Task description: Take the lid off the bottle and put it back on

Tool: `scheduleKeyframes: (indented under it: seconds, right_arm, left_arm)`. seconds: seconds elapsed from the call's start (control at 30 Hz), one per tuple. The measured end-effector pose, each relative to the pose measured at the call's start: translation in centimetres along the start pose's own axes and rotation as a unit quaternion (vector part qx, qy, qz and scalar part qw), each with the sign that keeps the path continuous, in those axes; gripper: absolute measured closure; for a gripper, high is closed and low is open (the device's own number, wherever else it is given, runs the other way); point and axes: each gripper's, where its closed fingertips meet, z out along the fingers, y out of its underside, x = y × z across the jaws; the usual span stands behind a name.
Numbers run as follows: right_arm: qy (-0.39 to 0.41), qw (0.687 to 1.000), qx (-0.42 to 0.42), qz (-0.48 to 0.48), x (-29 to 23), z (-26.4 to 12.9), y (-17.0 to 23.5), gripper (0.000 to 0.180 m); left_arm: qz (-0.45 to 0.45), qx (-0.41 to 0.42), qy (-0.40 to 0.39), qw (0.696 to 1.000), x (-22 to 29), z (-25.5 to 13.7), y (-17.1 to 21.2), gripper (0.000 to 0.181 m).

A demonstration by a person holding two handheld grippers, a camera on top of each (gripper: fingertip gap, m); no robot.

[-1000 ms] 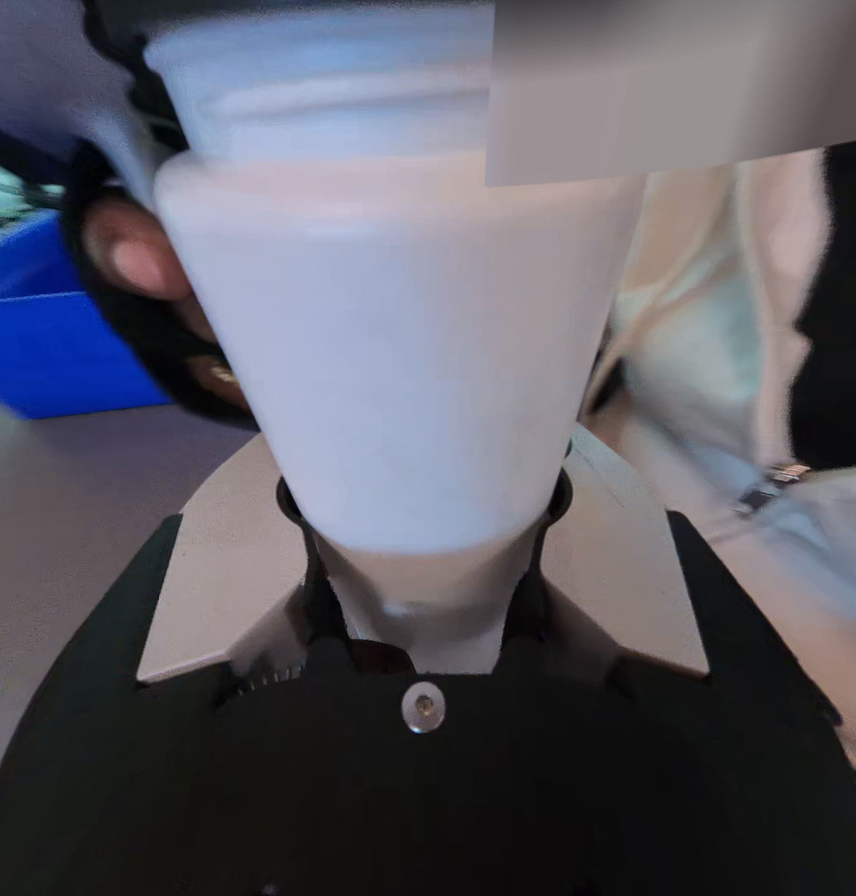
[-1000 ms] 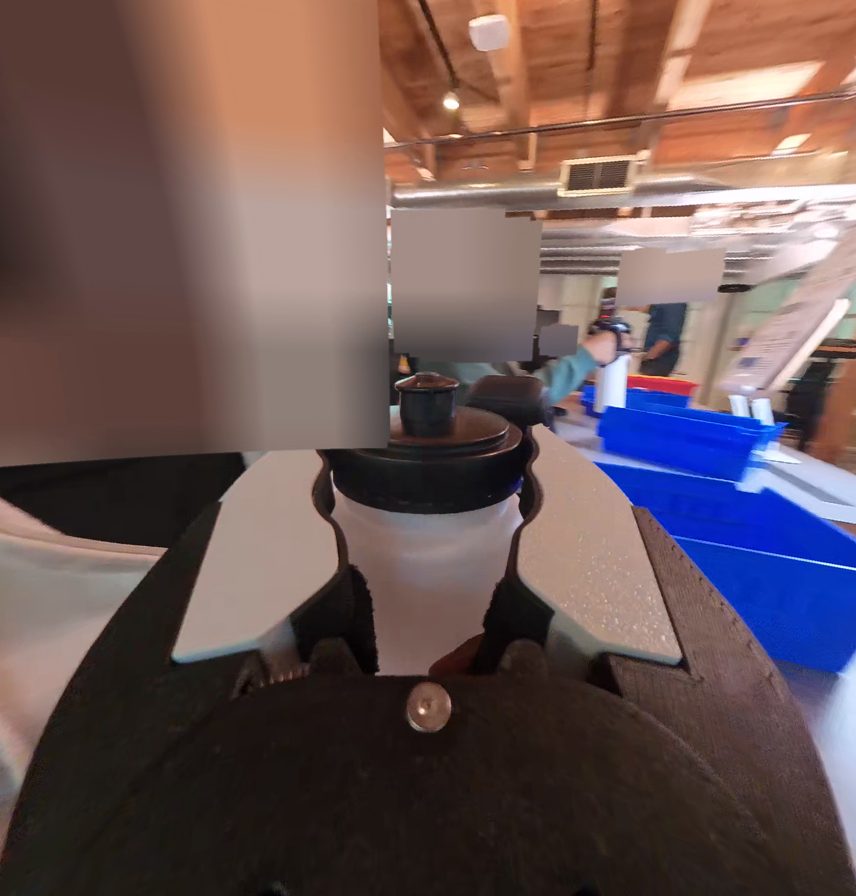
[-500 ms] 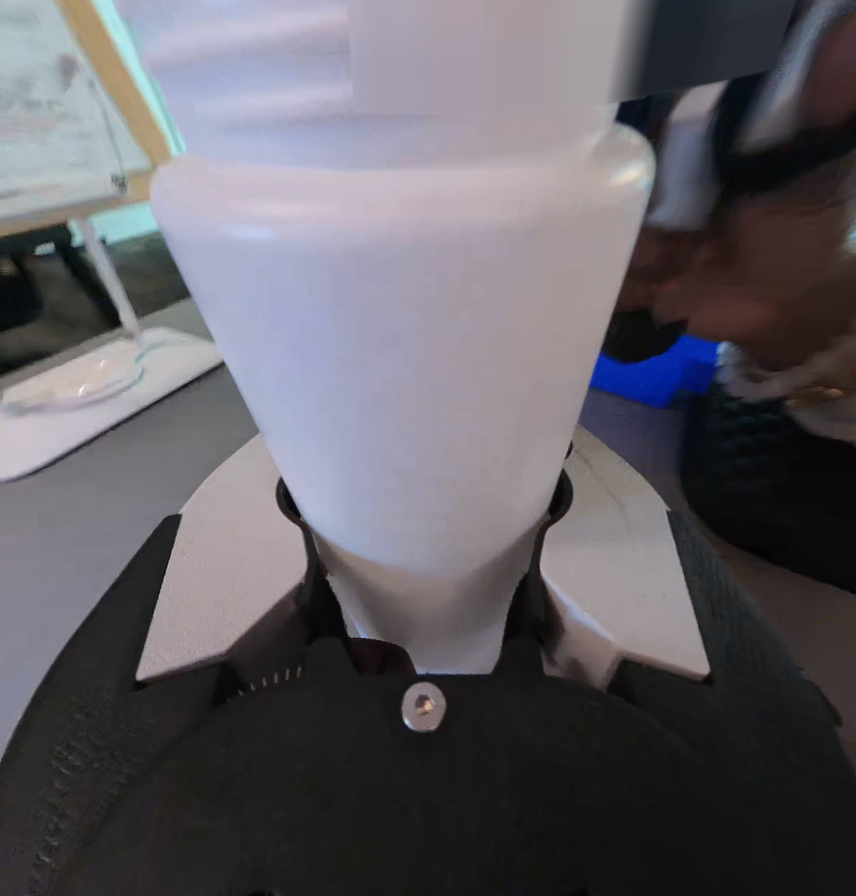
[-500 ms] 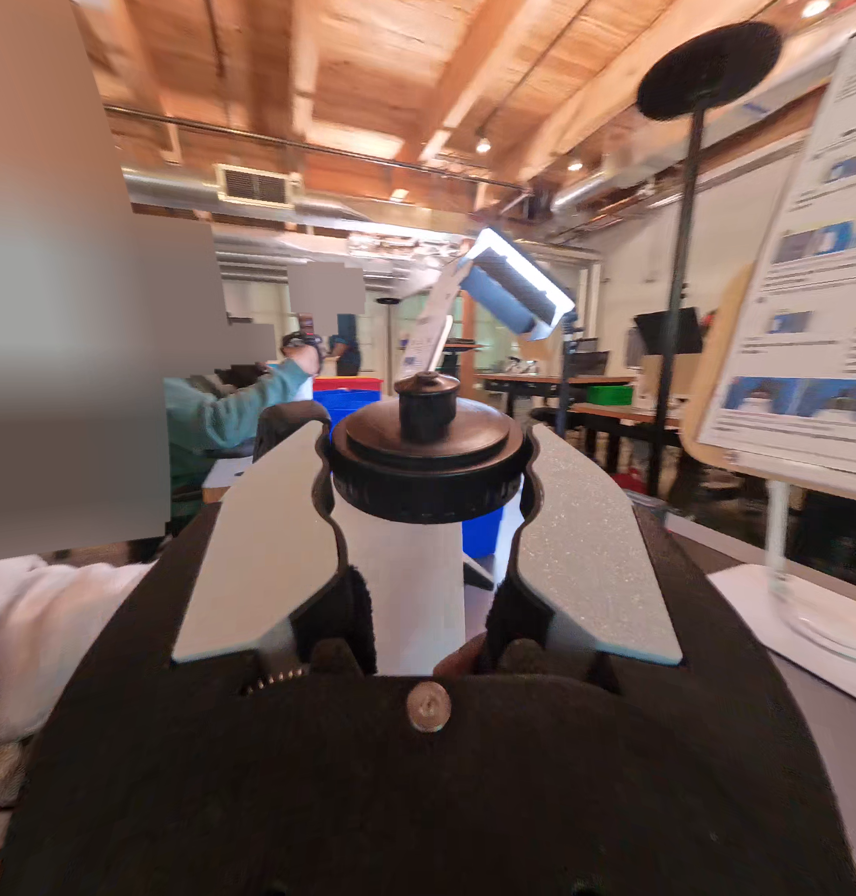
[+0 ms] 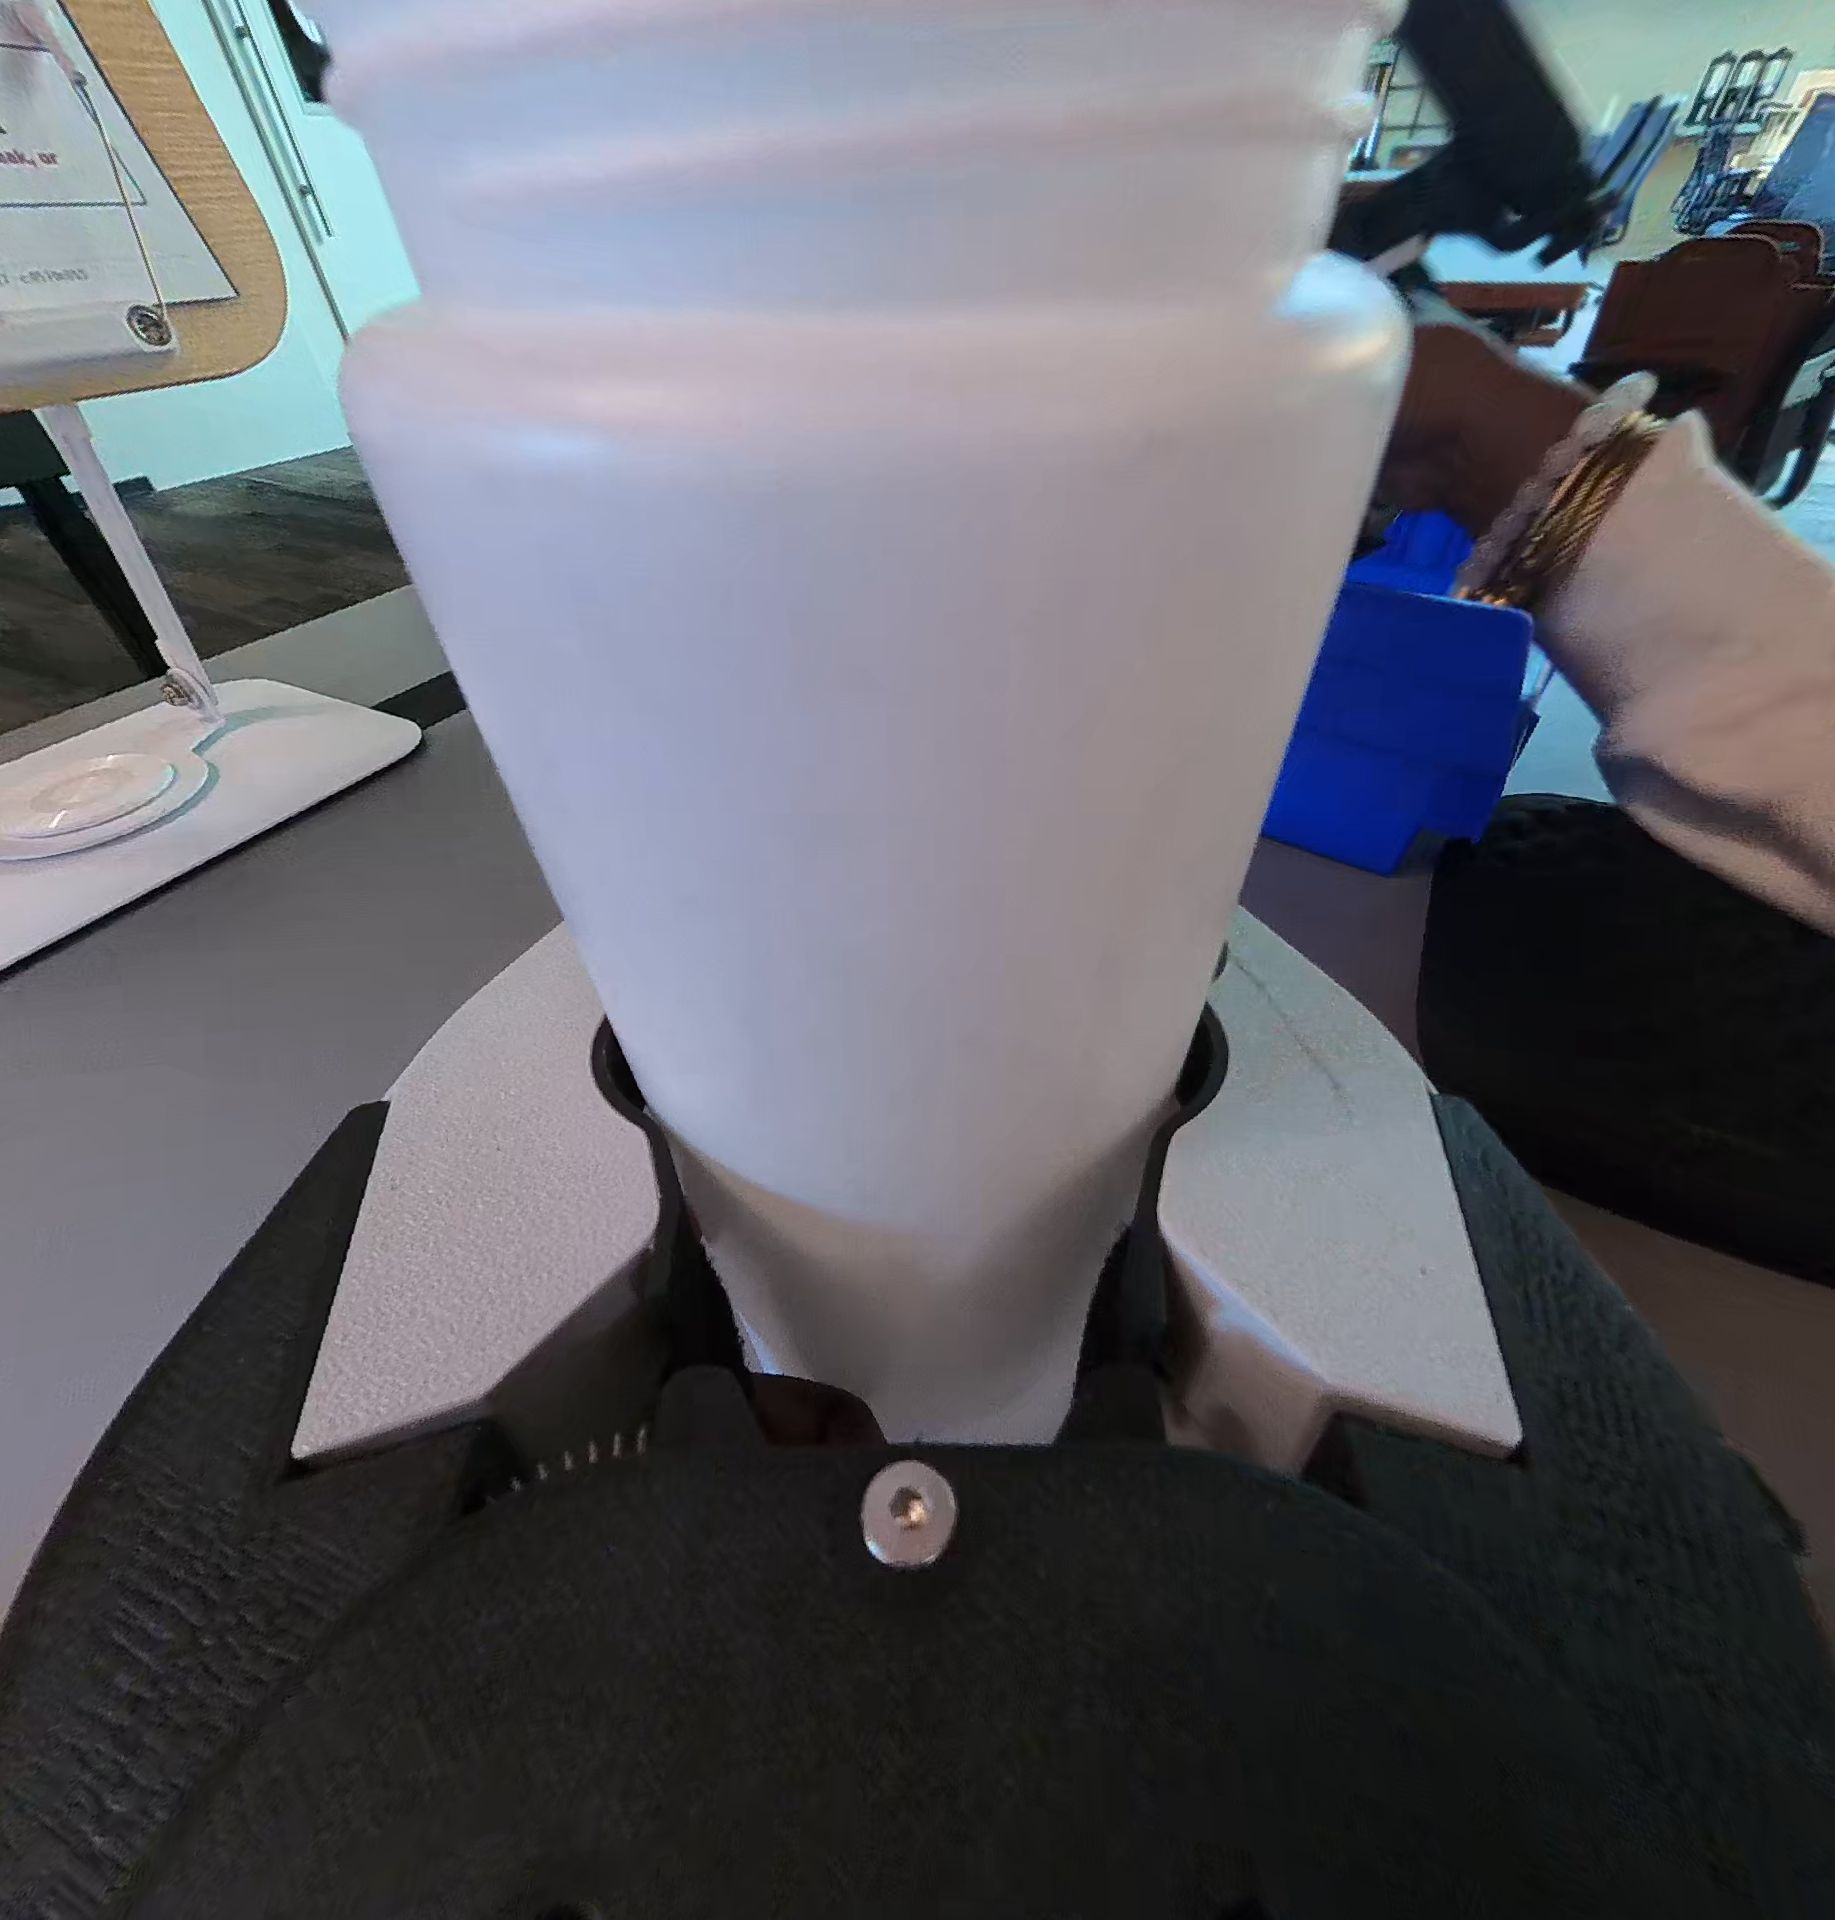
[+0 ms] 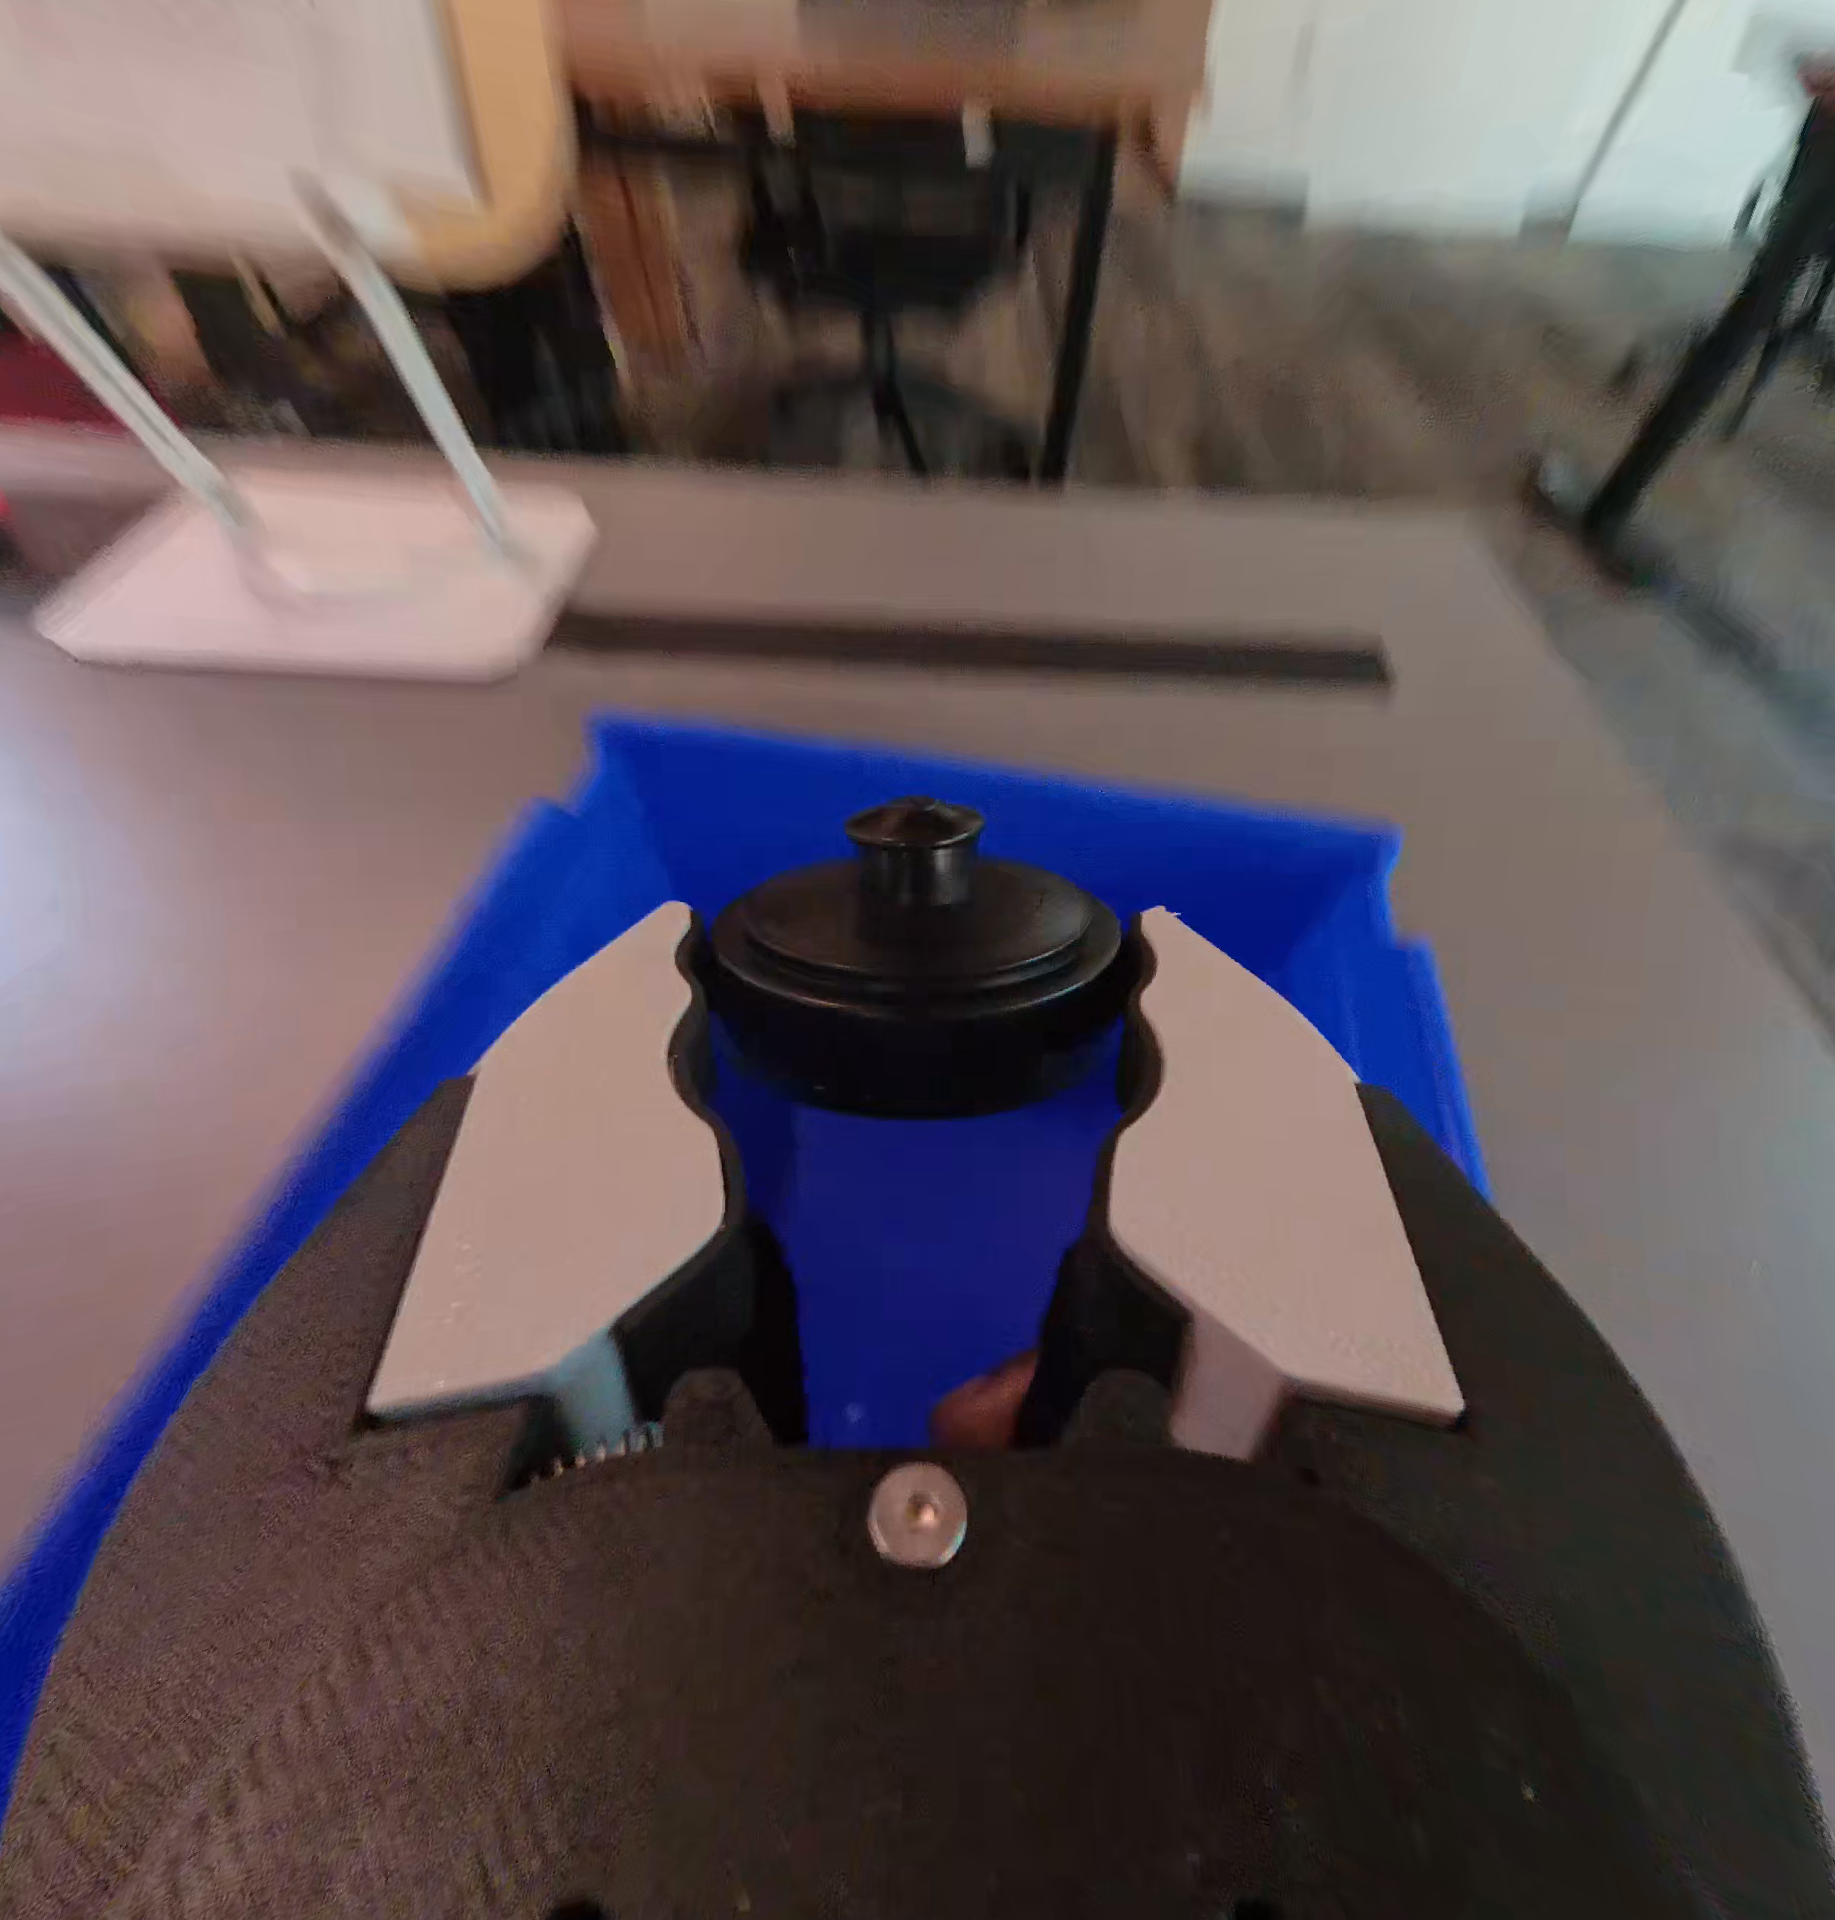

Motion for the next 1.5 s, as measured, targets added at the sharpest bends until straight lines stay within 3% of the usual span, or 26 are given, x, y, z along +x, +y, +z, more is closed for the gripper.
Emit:
scheduleKeyframes:
  seconds: [0.13, 0.27, 0.43, 0.53, 0.67, 0.77, 0.87, 0.93, 1.0, 1.03, 1.1, 1.13, 1.17, 1.23, 1.3, 1.37, 1.5]
  right_arm:
    - [0.043, 0.993, -0.111, 0.018, 3.1, 3.3, 5.6, 0.102]
    - [0.045, 0.992, -0.111, 0.029, 3.3, 4.1, 6.3, 0.103]
    - [0.044, 0.971, -0.234, 0.021, 3.4, 4.7, 10.9, 0.103]
    - [0.031, 0.967, -0.25, 0.032, 3.1, 4.5, 11.6, 0.105]
    - [0.059, 0.964, -0.259, 0.021, 4.0, 4.2, 11.5, 0.077]
    - [0.063, 0.982, -0.177, 0.002, 3.8, 3.7, 7.9, 0.073]
    - [0.021, 0.998, 0.04, -0.04, 0.8, 1.1, -0.6, 0.071]
    - [-0.065, 0.964, 0.248, -0.065, -4.6, -4.1, -7.7, 0.081]
    - [-0.22, 0.879, 0.409, -0.111, -12.6, -11.6, -11.6, 0.108]
    - [-0.313, 0.829, 0.439, -0.149, -17.1, -15.0, -11.6, 0.13]
    - [-0.491, 0.728, 0.41, -0.246, -25.1, -19.9, -8.2, 0.136]
    - [-0.527, 0.71, 0.37, -0.284, -27.7, -20.4, -6.5, 0.139]
    - [-0.527, 0.711, 0.334, -0.324, -29.6, -19.7, -5.2, 0.142]
    - [-0.496, 0.709, 0.295, -0.404, -31.7, -18.3, -3.1, 0.124]
    - [-0.484, 0.693, 0.275, -0.458, -32.8, -17.7, -1.3, 0.125]
    - [-0.44, 0.692, 0.25, -0.515, -33.1, -16.3, -0.1, 0.135]
    - [-0.432, 0.645, 0.252, -0.577, -32.8, -18.0, 1.1, 0.159]
  left_arm:
    - [0.007, -0.003, 0.003, 1.0, 0.3, 0.0, 0.0, 0.08]
    - [0.008, -0.002, 0.002, 1.0, 0.3, 0.0, 0.0, 0.08]
    - [0.006, -0.004, 0.001, 1.0, 0.3, 0.0, 0.0, 0.08]
    - [0.006, -0.004, 0.001, 1.0, 0.3, 0.0, 0.0, 0.08]
    - [0.006, -0.005, 0.001, 1.0, 0.3, 0.0, 0.0, 0.08]
    - [0.006, -0.005, 0.002, 1.0, 0.3, 0.0, 0.0, 0.08]
    - [0.007, -0.002, 0.006, 1.0, 0.5, 0.1, 0.0, 0.08]
    - [0.008, 0.0, 0.012, 1.0, 0.6, 0.1, -0.1, 0.08]
    - [0.013, 0.003, 0.016, 1.0, 0.8, 0.1, -0.1, 0.08]
    - [0.017, 0.006, 0.016, 1.0, 0.8, 0.1, -0.2, 0.08]
    - [0.03, 0.012, 0.015, 0.999, 1.0, 0.0, -0.3, 0.08]
    - [0.041, 0.016, 0.014, 0.999, 1.1, 0.0, -0.4, 0.08]
    - [0.054, 0.018, 0.013, 0.998, 1.3, 0.0, -0.5, 0.08]
    - [0.081, 0.017, 0.013, 0.997, 1.7, 0.0, -0.6, 0.08]
    - [0.103, 0.016, 0.015, 0.994, 2.1, 0.0, -0.6, 0.08]
    - [0.115, 0.015, 0.015, 0.993, 2.2, 0.0, -0.6, 0.08]
    - [0.157, 0.044, 0.015, 0.987, 2.5, -0.7, -1.6, 0.091]
